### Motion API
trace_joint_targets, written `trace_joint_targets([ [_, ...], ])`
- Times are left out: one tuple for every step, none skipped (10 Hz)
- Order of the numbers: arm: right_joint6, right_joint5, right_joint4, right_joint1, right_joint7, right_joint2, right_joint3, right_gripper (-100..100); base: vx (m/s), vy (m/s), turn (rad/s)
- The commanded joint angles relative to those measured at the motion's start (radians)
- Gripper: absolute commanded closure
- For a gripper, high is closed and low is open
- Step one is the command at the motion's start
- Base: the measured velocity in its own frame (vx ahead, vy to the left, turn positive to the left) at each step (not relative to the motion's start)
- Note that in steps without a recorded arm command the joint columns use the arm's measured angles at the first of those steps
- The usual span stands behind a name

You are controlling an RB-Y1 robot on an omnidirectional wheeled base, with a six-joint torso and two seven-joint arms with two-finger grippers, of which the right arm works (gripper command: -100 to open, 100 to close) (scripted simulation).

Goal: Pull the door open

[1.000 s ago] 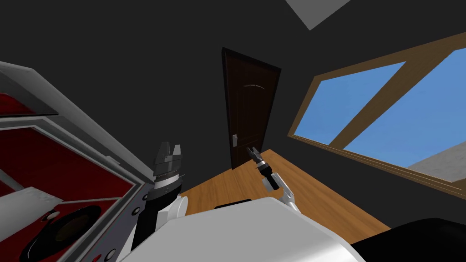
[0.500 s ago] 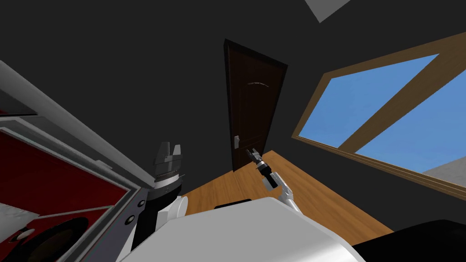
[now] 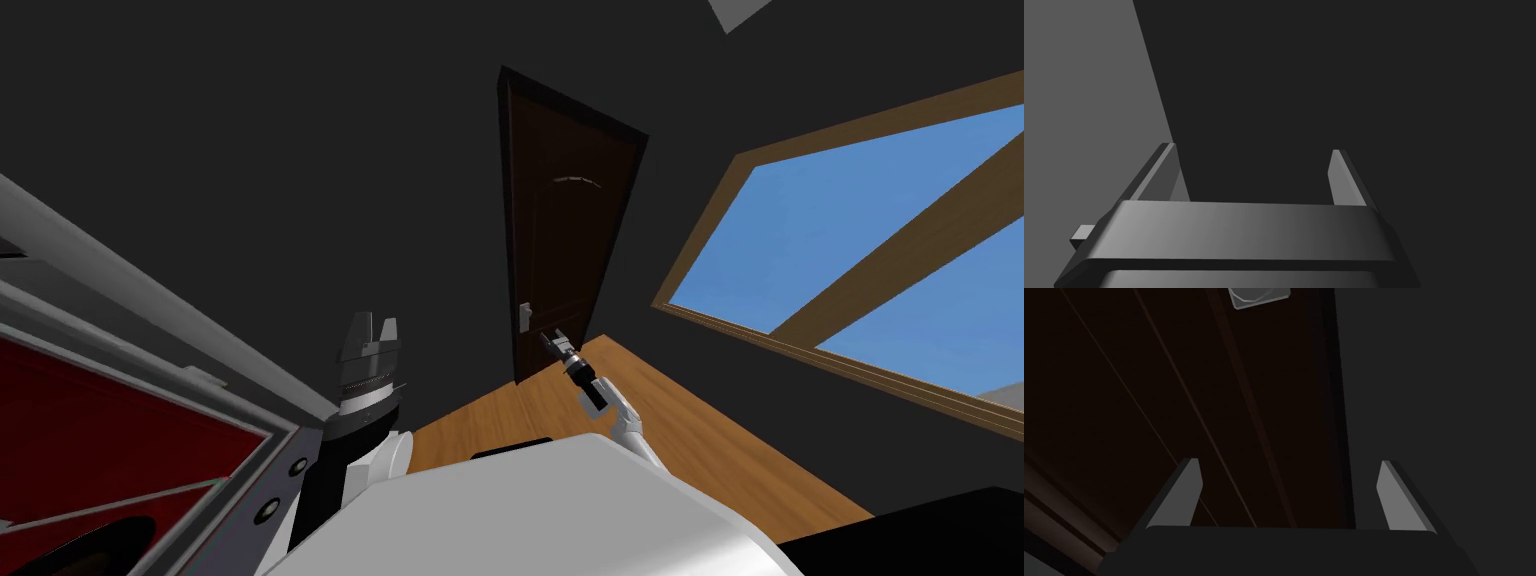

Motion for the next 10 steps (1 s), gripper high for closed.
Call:
trace_joint_targets([
  [0.000,0.014,0.029,-0.011,0.025,-0.004,-0.003,-100,0.110,0.015,0.016],
  [0.002,0.021,0.043,-0.017,0.036,-0.007,-0.003,-100,0.090,0.010,0.012],
  [0.004,0.029,0.058,-0.023,0.048,-0.009,-0.004,-100,0.088,0.004,0.014],
  [0.007,0.041,0.080,-0.032,0.067,-0.013,-0.005,-100,0.116,0.017,0.026],
  [0.010,0.053,0.103,-0.042,0.085,-0.017,-0.006,-100,0.153,0.020,0.028],
  [0.012,0.064,0.121,-0.049,0.101,-0.021,-0.007,-100,0.131,0.024,0.020],
  [0.014,0.072,0.137,-0.056,0.114,-0.024,-0.008,-100,0.113,0.023,0.016],
  [0.017,0.084,0.159,-0.065,0.132,-0.027,-0.009,-100,0.135,0.029,0.021],
  [0.011,0.075,0.156,-0.066,0.119,-0.027,-0.011,-100,0.065,0.014,0.005],
  [0.022,0.073,0.173,-0.081,0.145,-0.011,-0.039,-100,0.032,-0.011,0.193],
])
